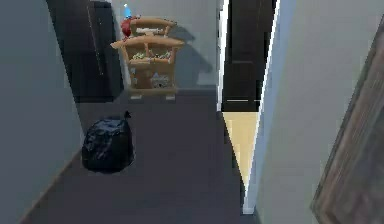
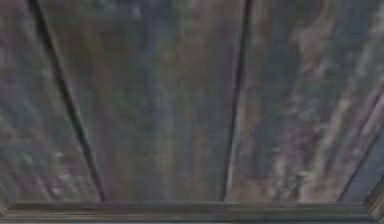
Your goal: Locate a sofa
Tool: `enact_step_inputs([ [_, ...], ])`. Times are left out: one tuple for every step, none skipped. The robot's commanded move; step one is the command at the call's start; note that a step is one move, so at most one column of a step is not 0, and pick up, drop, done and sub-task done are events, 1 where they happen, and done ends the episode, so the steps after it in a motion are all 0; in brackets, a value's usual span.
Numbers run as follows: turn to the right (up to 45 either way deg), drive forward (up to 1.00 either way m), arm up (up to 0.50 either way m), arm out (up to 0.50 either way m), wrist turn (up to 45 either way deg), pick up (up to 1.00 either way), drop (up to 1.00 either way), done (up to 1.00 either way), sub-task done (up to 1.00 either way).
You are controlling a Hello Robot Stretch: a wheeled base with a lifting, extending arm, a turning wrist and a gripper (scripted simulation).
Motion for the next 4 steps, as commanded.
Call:
enact_step_inputs([
  [-45.0,0.00,0.00,0.00,0.0,0.00,0.00,0.00,0.00],
  [-45.0,0.00,0.00,0.00,0.0,0.00,0.00,0.00,0.00],
  [-15.0,0.00,0.00,0.00,0.0,0.00,0.00,0.00,0.00],
  [0.0,1.00,0.00,0.00,0.0,0.00,0.00,0.00,0.00],
])
